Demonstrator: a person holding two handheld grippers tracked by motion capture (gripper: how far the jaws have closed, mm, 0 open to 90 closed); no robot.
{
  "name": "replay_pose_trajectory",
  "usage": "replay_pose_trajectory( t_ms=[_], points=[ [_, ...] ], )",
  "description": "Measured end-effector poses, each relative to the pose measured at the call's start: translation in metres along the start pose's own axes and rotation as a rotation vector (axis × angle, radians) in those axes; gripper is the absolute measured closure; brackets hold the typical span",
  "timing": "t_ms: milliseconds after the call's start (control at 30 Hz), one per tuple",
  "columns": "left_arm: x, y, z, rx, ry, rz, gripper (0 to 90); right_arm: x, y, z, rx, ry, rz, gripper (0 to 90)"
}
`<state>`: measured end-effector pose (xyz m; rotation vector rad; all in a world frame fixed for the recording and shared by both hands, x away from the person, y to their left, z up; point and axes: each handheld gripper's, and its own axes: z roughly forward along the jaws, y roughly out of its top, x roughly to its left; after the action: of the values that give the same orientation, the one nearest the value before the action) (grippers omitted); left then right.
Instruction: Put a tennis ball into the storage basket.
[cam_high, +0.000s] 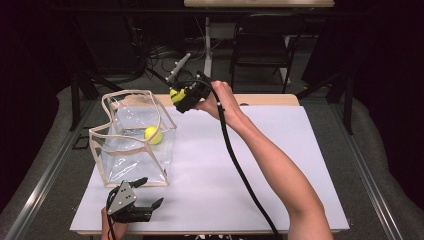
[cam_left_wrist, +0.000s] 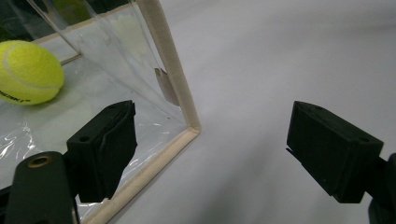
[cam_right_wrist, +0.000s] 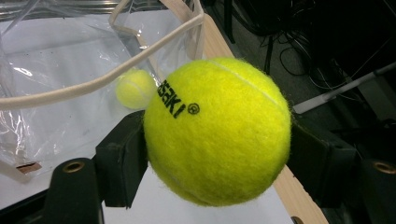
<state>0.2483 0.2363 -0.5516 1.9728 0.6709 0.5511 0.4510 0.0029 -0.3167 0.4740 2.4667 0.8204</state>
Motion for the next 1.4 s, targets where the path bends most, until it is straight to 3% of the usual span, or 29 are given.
replay_pose_trajectory(
  t_ms=[1400],
  points=[
    [0.000,0.000,0.000,-0.001,-0.003,-0.003,15.9,0.010,0.034,0.015,-0.026,0.020,-0.026,26.5]
  ],
)
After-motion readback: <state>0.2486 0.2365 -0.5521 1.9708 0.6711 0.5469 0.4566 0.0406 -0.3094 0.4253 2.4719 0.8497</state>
